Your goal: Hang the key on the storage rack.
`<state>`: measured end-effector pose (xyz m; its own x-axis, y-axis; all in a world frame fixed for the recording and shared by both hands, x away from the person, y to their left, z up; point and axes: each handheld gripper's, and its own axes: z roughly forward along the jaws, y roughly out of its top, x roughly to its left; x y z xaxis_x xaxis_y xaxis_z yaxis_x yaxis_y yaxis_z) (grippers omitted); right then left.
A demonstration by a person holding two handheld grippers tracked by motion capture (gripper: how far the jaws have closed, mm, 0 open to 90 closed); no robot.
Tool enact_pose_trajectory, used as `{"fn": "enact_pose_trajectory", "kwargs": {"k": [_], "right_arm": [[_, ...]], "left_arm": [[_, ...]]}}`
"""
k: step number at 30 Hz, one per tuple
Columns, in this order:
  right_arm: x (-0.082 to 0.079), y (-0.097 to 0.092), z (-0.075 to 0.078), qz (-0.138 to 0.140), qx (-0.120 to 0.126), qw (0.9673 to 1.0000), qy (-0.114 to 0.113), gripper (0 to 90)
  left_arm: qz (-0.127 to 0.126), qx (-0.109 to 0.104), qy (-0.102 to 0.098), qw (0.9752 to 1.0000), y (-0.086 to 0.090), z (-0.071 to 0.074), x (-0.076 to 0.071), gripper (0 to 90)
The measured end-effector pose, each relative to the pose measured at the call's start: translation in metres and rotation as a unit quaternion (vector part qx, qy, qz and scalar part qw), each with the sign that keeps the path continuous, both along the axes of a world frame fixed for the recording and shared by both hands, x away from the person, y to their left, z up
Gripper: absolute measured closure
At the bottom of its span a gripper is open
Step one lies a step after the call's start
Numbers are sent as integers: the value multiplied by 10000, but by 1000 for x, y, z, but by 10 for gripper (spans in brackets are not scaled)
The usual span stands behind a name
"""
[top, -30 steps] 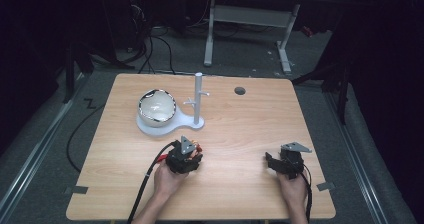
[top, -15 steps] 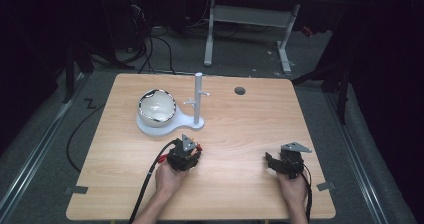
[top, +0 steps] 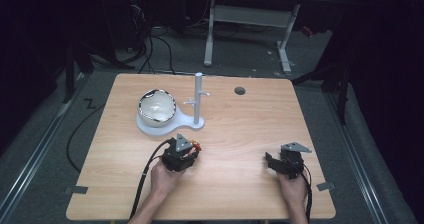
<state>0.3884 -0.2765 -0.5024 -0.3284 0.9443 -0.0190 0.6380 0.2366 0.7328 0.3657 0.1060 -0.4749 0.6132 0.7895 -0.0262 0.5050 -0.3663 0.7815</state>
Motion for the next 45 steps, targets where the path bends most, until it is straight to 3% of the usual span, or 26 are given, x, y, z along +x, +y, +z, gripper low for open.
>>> {"fn": "enact_pose_trajectory", "kwargs": {"k": [9,20,36,45], "right_arm": [[0,0,0,0,1,10000,4,336],[0,0,0,3,0,10000,0,335],[0,0,0,8,6,10000,1,334],[0,0,0,10,5,10000,3,332]], "left_arm": [[-16,-267,-133,9996,13,17,-8,671],[-98,-636,-319,9974,27,53,-12,671],[-88,-796,-461,9957,35,79,-1,672],[38,-869,-579,9945,42,92,4,671]]}}
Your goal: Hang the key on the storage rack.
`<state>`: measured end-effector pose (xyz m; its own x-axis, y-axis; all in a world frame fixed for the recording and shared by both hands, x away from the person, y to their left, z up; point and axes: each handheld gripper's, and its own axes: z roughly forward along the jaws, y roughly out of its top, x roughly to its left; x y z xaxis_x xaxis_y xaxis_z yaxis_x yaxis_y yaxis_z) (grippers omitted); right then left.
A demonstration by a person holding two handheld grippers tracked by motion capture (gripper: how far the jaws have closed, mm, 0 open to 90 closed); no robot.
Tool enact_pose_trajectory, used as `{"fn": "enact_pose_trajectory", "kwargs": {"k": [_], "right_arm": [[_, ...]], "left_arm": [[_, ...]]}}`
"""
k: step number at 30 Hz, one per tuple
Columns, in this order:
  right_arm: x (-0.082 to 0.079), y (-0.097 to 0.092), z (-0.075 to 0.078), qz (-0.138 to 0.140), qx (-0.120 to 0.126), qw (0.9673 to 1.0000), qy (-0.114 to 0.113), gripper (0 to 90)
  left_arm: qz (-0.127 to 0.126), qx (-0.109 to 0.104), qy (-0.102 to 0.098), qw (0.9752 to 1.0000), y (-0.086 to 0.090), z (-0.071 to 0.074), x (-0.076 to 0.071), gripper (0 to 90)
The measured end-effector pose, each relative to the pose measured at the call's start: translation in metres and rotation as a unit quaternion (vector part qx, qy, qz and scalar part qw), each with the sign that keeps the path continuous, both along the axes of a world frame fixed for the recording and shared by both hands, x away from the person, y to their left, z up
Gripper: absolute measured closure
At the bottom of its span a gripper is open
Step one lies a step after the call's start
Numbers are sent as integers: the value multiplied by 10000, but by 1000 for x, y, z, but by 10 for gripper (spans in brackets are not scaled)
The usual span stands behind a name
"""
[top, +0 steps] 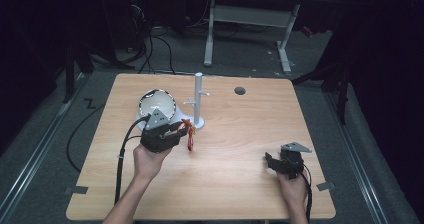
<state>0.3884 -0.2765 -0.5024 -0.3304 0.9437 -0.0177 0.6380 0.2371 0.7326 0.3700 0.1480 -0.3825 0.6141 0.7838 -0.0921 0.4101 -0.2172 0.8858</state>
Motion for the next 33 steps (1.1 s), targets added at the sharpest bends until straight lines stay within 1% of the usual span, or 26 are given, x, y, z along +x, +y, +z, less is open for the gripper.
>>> {"fn": "enact_pose_trajectory", "kwargs": {"k": [2,7,9,10,12,13,15,16,18,20,22,31,33], "right_arm": [[0,0,0,1,-1,10000,0,332],[0,0,0,2,2,10000,1,331],[0,0,0,3,1,10000,0,331],[0,0,0,1,3,10000,5,331],[0,0,0,6,5,10000,5,330],[0,0,0,6,5,10000,5,330],[0,0,0,5,10,10000,10,329],[0,0,0,5,10,10000,10,329],[0,0,0,6,9,10000,10,329],[0,0,0,7,9,10000,9,329],[0,0,0,6,9,10000,11,329],[0,0,0,7,7,10000,10,328],[0,0,0,5,7,10000,11,329]], "left_arm": [[92,-66,-28,9999,4,4,3,672],[200,-109,-63,9997,8,10,7,672],[244,-107,-67,9996,10,12,9,672],[307,-105,-93,9994,12,14,12,671],[406,-42,-153,9990,13,16,15,672],[406,-42,-153,9990,13,16,15,672],[486,-73,-194,9986,15,18,20,672],[486,-73,-194,9986,15,18,20,672],[541,-112,-200,9983,16,21,25,672],[543,-122,-200,9982,16,21,27,672],[562,-158,-189,9981,16,23,32,672],[567,-163,-175,9981,15,27,41,672],[559,-224,-178,9980,14,28,43,672]]}}
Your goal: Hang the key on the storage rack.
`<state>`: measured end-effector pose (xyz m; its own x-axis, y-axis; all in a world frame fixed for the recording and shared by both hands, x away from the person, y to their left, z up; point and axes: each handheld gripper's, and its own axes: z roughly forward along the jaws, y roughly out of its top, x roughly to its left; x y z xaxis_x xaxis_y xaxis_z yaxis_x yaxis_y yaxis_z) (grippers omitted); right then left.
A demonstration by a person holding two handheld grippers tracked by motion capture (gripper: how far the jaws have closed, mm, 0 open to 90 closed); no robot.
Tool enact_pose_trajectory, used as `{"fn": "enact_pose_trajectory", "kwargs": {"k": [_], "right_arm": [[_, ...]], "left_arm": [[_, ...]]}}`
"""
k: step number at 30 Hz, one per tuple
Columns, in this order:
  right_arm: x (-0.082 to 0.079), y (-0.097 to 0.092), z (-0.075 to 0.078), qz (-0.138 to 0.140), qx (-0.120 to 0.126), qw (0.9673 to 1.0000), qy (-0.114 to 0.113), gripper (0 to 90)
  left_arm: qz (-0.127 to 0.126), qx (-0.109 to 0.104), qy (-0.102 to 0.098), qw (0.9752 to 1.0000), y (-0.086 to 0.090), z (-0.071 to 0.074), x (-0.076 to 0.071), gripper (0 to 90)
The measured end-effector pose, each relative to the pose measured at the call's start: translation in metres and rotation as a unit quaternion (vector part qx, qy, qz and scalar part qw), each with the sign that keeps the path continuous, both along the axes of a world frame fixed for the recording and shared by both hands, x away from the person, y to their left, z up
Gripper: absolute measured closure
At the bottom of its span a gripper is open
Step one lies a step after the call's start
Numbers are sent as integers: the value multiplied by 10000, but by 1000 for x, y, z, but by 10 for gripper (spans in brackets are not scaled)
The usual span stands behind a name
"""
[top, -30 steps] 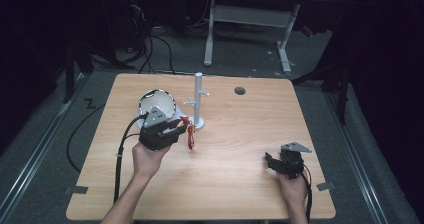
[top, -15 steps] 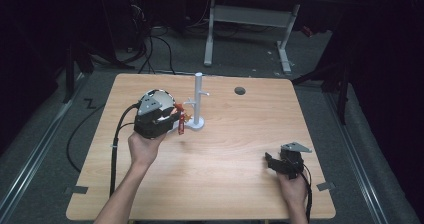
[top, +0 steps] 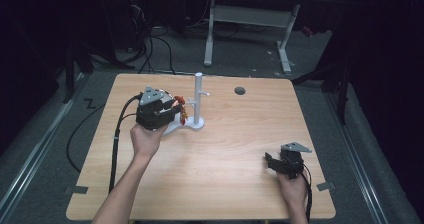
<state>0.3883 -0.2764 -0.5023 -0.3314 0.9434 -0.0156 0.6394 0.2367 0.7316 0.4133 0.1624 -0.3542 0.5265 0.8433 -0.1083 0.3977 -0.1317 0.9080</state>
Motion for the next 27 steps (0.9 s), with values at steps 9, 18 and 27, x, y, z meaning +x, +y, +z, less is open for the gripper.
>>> {"fn": "enact_pose_trajectory", "kwargs": {"k": [9,18,27], "right_arm": [[0,0,0,-3,3,10000,-4,328],[0,0,0,-2,1,10000,-5,328],[0,0,0,5,-2,10000,-6,328]], "left_arm": [[-31,-50,59,10000,-4,0,9,672],[-56,-62,87,9999,-10,0,17,672],[50,6,141,9999,-7,-6,24,672]]}}
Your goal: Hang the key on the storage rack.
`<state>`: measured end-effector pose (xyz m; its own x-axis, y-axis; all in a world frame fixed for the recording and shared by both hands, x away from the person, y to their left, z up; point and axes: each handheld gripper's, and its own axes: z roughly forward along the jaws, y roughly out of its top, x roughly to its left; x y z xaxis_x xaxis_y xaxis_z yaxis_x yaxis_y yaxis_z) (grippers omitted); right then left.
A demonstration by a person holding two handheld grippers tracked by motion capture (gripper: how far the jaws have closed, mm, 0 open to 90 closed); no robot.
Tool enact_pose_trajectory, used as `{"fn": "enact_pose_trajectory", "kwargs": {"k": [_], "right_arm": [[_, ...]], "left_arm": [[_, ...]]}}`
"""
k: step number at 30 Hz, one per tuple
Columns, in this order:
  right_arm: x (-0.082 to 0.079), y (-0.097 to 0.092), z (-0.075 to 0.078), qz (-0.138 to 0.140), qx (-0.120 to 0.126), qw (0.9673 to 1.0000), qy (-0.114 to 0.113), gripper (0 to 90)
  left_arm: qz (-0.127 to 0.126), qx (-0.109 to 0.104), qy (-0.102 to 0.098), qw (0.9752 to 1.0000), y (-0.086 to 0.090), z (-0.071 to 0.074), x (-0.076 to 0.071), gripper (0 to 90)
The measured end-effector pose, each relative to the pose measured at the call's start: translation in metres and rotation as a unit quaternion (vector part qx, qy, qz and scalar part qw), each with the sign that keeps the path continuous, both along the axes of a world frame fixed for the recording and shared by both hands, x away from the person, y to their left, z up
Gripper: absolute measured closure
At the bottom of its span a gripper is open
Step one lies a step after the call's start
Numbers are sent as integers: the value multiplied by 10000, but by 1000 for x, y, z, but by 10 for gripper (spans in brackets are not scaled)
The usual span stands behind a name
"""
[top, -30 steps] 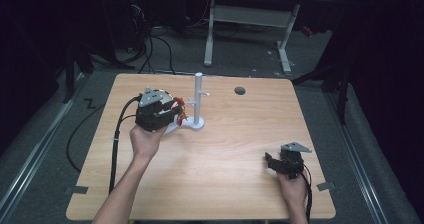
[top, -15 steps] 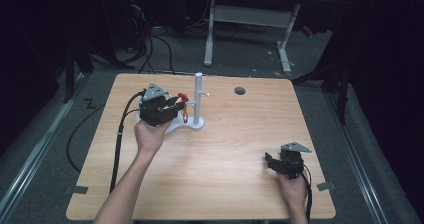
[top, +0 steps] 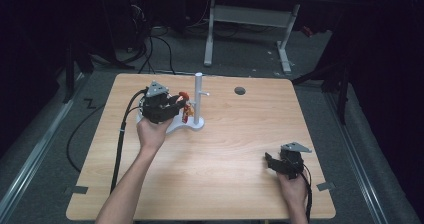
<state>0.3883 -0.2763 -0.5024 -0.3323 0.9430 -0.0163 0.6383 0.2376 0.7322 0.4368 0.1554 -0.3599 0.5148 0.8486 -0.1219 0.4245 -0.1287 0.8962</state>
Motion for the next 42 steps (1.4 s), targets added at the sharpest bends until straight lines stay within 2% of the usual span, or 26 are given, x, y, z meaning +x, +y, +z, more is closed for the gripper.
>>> {"fn": "enact_pose_trajectory", "kwargs": {"k": [5,10,21,42], "right_arm": [[0,0,0,-1,2,10000,9,327],[0,0,0,7,4,10000,3,327],[0,0,0,9,-5,10000,-2,327],[0,0,0,10,-6,10000,-2,327]], "left_arm": [[55,9,-61,10000,2,-3,-2,672],[146,-65,-23,9999,8,-11,-3,672],[244,-17,-6,9997,13,-24,-7,671],[217,136,242,9994,-3,-59,-5,668]]}}
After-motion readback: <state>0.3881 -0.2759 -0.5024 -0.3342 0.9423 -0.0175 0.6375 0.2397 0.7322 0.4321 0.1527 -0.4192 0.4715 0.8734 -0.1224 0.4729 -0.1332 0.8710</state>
